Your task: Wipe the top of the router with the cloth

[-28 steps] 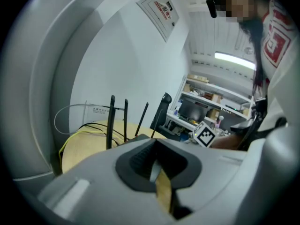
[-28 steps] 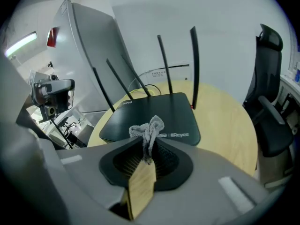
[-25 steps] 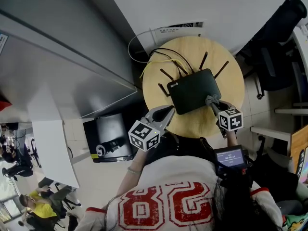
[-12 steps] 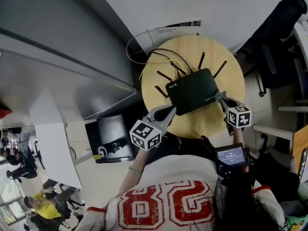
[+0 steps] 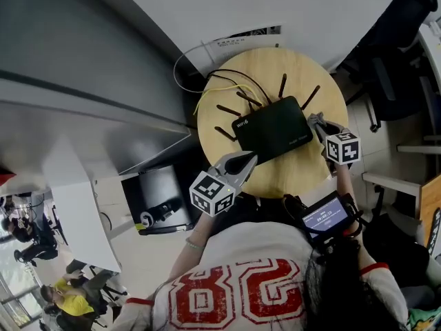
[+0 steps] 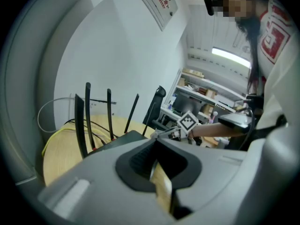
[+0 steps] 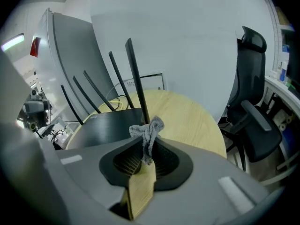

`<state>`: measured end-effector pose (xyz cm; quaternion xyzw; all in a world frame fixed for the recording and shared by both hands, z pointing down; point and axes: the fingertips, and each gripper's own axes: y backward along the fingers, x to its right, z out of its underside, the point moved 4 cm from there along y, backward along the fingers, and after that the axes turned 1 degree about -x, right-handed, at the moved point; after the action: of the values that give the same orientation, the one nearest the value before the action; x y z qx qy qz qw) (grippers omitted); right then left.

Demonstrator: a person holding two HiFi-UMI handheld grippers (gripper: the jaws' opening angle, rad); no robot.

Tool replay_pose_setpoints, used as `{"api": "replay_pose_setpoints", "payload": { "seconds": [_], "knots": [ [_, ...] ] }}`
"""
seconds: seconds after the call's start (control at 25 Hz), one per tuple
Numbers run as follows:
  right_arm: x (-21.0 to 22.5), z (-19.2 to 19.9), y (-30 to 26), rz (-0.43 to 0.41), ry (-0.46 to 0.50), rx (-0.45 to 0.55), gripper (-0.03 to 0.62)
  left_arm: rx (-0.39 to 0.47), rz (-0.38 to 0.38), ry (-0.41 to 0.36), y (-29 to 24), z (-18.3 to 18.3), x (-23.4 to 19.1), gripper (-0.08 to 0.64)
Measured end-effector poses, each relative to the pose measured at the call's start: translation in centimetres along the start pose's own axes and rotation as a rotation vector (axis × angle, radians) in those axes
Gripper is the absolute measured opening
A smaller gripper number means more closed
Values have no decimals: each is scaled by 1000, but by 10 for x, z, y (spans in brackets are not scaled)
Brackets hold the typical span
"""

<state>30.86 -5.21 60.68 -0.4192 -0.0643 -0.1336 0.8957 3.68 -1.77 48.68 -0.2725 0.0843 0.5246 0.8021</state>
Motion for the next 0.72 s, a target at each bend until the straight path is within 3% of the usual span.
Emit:
{"api": "replay_pose_setpoints", "payload": {
  "seconds": [0.4,0.72],
  "knots": [
    [11,-15,-35,-24,44,-69,57,11,-81,41,6,-1,-15,2],
    [9,-6,-33,-29,12,-77,57,16,-87,55,7,3,-22,2]
  ]
}}
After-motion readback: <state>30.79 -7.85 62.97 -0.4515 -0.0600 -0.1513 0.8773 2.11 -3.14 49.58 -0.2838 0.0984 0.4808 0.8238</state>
